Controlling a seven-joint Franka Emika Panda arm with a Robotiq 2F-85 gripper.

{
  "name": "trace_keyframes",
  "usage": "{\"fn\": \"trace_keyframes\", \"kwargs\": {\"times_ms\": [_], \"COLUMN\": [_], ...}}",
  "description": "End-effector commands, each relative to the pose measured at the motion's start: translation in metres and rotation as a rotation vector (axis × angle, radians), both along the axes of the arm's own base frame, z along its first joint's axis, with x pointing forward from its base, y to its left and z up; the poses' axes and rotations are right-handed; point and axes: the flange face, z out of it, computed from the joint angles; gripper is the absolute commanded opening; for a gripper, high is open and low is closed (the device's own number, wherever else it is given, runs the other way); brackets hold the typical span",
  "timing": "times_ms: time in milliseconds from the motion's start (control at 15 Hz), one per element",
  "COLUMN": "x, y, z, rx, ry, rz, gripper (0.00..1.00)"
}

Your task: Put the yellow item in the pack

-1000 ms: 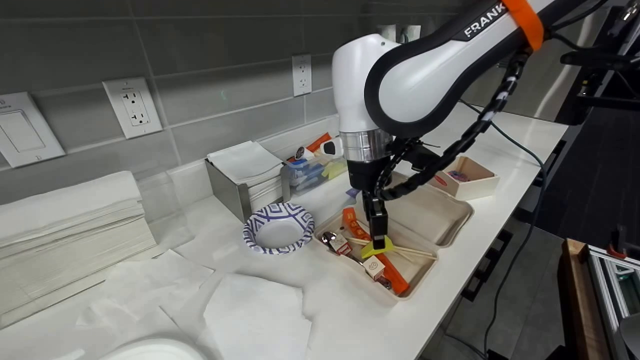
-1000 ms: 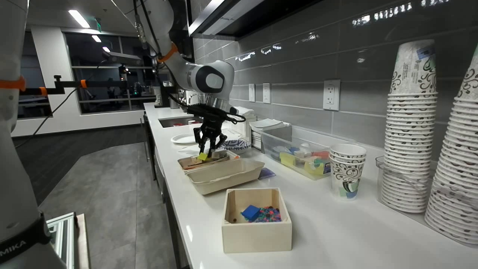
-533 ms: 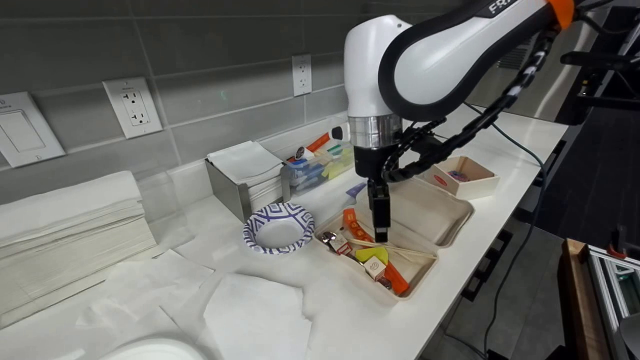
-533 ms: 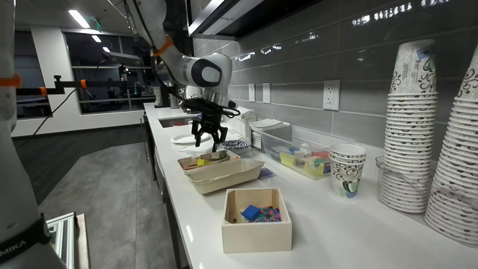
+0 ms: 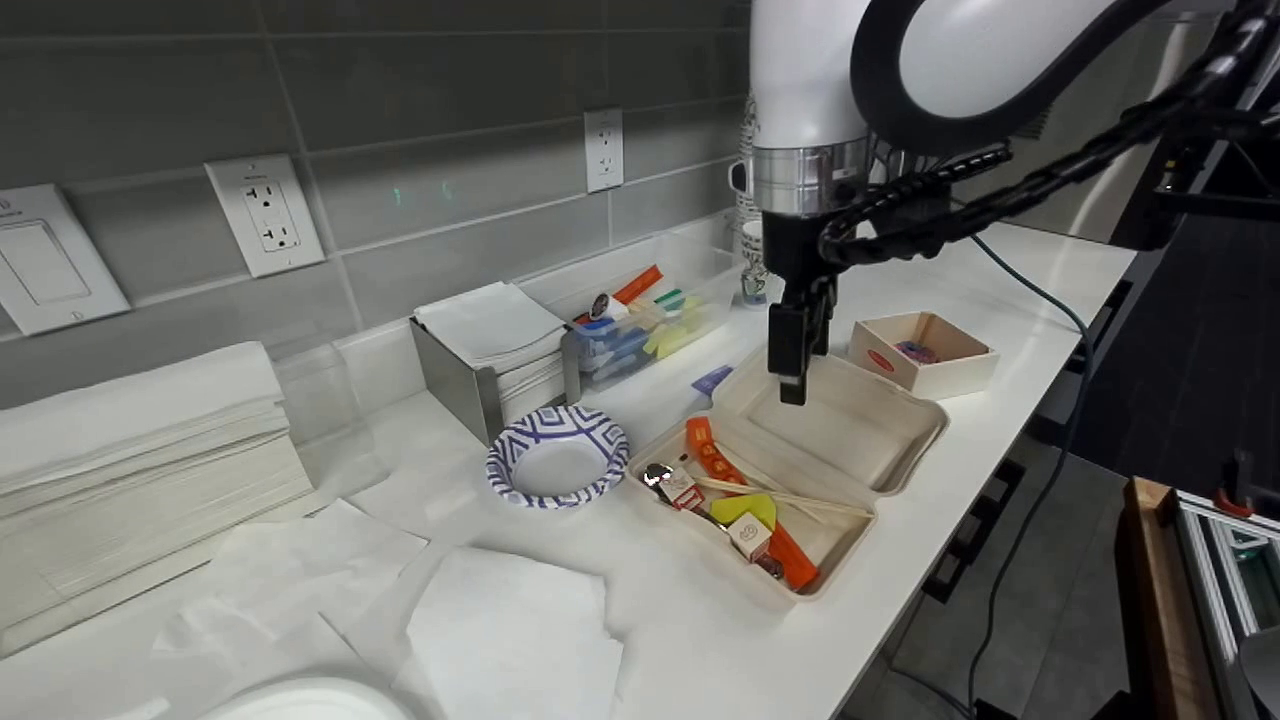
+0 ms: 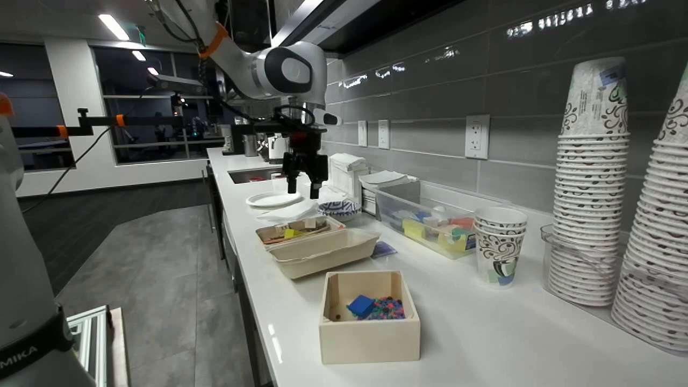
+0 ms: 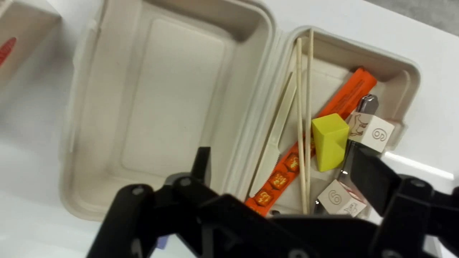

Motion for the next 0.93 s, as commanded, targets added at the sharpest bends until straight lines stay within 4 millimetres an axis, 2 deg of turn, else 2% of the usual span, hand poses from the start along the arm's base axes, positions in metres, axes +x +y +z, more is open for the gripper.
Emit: {"fn": "trace_keyframes", "kwargs": {"times_ms": [0, 333, 400, 533, 867], "x": [-0.019, -0.027, -0.013, -0.014, -0.013], "y": [-0.005, -0.006, -0.004, -0.004, -0.004], "z": [0.027, 0.065, 0.058, 0.065, 0.060], "rx": [-0.038, -0.048, -0.024, -0.022, -0.023], "ry": [-0.012, -0.103, -0.087, -0.100, -0.091], "rz": [-0.144, -0.213, -0.185, -0.186, -0.185], "gripper": [1.00, 1.00, 1.00, 1.00, 1.00]}}
